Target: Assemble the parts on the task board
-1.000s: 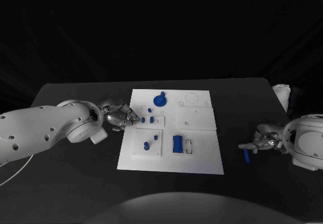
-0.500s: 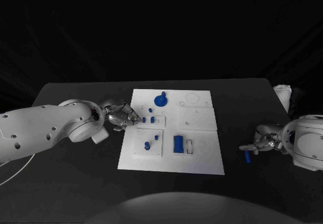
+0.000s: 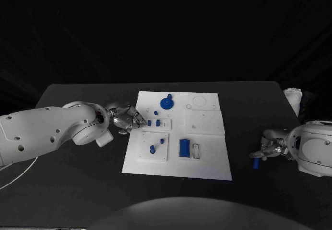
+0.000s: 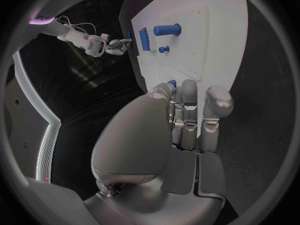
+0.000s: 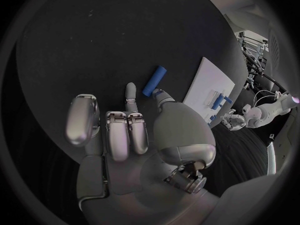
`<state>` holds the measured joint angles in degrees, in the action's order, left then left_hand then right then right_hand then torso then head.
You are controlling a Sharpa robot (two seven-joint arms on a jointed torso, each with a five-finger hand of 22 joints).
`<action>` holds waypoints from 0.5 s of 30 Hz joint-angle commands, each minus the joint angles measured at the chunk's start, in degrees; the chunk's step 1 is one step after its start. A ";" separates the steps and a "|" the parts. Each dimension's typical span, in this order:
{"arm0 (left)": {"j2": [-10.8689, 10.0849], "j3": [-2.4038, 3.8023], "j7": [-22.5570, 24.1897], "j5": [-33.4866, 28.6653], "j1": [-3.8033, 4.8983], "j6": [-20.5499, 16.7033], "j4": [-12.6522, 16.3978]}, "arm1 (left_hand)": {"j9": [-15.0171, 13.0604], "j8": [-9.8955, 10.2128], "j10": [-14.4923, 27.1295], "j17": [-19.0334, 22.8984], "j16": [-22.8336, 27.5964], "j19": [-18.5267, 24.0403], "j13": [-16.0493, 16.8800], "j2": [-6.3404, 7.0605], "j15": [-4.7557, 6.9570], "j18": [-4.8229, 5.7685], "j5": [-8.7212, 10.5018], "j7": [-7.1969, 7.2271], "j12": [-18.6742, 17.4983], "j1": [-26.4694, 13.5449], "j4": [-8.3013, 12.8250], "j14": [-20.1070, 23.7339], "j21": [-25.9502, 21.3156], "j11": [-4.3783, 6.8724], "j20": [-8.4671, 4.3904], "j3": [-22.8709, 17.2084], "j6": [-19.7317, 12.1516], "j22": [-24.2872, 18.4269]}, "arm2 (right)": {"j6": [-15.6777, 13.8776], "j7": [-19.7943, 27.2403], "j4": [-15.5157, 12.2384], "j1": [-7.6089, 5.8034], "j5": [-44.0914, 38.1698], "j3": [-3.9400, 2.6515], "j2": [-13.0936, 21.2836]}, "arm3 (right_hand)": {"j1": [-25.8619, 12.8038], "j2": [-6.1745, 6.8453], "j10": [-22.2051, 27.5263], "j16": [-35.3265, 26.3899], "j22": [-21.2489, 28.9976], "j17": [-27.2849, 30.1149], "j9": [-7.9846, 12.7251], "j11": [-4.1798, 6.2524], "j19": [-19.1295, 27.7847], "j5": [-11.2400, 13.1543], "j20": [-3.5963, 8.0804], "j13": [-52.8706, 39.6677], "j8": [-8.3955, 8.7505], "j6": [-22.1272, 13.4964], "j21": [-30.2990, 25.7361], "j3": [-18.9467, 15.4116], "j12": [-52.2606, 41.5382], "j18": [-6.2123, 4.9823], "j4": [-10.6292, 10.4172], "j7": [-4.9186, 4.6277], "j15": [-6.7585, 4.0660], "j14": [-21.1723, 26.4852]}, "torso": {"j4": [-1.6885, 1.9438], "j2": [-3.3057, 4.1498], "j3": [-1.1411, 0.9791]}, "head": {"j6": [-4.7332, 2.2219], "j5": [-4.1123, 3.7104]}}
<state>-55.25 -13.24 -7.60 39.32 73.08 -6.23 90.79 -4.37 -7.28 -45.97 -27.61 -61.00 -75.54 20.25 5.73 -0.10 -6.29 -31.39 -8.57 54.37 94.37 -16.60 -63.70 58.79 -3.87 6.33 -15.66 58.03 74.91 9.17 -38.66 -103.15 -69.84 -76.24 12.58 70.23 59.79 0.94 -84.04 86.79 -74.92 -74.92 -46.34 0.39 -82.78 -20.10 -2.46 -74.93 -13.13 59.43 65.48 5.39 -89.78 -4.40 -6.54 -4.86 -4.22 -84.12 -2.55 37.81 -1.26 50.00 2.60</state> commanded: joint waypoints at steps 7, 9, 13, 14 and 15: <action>0.25 0.03 -0.07 0.05 0.06 0.93 0.11 | 0.00 -0.21 0.36 0.07 -0.03 0.33 0.06 0.31 0.02 -0.10 -0.19 0.18 0.34 -0.12 -0.02 0.29 -0.22 -0.06 -0.15 -0.37 0.17 6.62 | -0.12 -0.17 1.34 2.35 4.38 0.98 -0.89 | 6.12 -0.11 -5.96 -0.44 -8.19 -9.11 27.27 -0.04 0.38 -8.11 0.24 -15.07 3.91 1.03 -0.92 4.33 -0.22 -0.56 5.41 0.84 0.16 -4.55 | -0.06 0.01 -0.02 | 0.00 0.15; 0.33 0.03 -0.10 0.05 0.06 1.01 0.07 | 0.00 -0.21 0.36 0.07 -0.03 0.33 0.06 0.31 0.02 -0.10 -0.19 0.18 0.34 -0.12 -0.02 0.29 -0.22 -0.06 -0.15 -0.37 0.17 6.62 | -0.89 -0.09 1.47 2.44 4.83 0.98 -0.93 | 6.68 -0.20 -5.96 -0.47 -8.20 -9.06 26.88 0.09 0.35 -8.70 0.31 -15.07 3.70 1.34 -0.98 5.28 -0.22 -0.56 6.22 0.99 0.05 -4.54 | -0.05 0.01 -0.01 | 0.00 0.07; 0.49 0.03 -0.15 0.06 0.06 1.11 -0.02 | 0.00 -0.21 0.36 0.07 -0.03 0.33 0.06 0.31 0.02 -0.10 -0.19 0.18 0.34 -0.12 -0.02 0.29 -0.22 -0.06 -0.15 -0.37 0.17 6.62 | -2.17 0.03 1.64 2.53 5.53 0.98 -0.97 | 7.00 -0.17 -5.96 -0.61 -8.21 -8.83 26.08 0.27 0.34 -9.97 0.47 -15.07 3.30 1.75 -1.17 6.69 -0.22 -0.58 7.34 1.18 -0.11 -4.49 | -0.04 0.00 -0.01 | 0.00 0.07; 0.53 0.03 -0.17 0.06 0.06 1.14 -0.04 | 0.00 -0.20 0.39 0.08 -0.03 0.35 0.07 0.31 0.01 -0.11 -0.19 0.17 0.34 -0.13 -0.02 0.30 -0.25 -0.06 -0.15 -0.38 0.17 6.61 | -2.65 0.07 1.67 2.55 5.79 0.98 -0.98 | 7.17 -0.15 -5.96 -0.70 -8.20 -8.69 25.78 0.33 0.34 -10.61 0.52 -15.07 3.16 1.84 -1.25 7.23 -0.22 -0.59 7.79 1.23 -0.16 -4.46 | -0.03 -0.01 -0.01 | 0.00 0.08; 0.56 0.03 -0.18 0.06 0.06 1.16 -0.06 | 0.00 -0.20 0.43 0.08 -0.02 0.37 0.07 0.31 0.01 -0.11 -0.19 0.17 0.34 -0.15 -0.03 0.32 -0.29 -0.07 -0.15 -0.38 0.15 6.60 | -3.12 0.09 1.68 2.56 6.00 0.98 -0.97 | 7.45 -0.14 -5.96 -0.80 -8.20 -8.53 25.44 0.40 0.34 -11.14 0.58 -15.07 2.96 1.97 -1.34 7.79 -0.22 -0.60 8.33 1.31 -0.23 -4.43 | -0.02 -0.01 -0.01 | 0.00 0.05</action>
<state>-54.84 -13.25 -7.74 39.33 73.08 -6.05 90.68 -4.38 -7.28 -45.96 -27.61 -61.00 -75.54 20.23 5.73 -0.10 -6.29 -31.39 -8.57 54.37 94.37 -16.60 -63.71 58.79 -3.87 6.33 -15.66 58.03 74.90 5.27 -37.22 -102.32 -69.02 -72.00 12.08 69.58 66.33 1.31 -84.04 86.25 -74.92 -74.92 -46.34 0.40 -82.57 -30.99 -2.25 -74.92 -13.11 61.25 64.43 7.01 -89.78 -4.39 -3.90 -3.70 -4.22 -84.12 -2.60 37.81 -1.26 50.00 2.66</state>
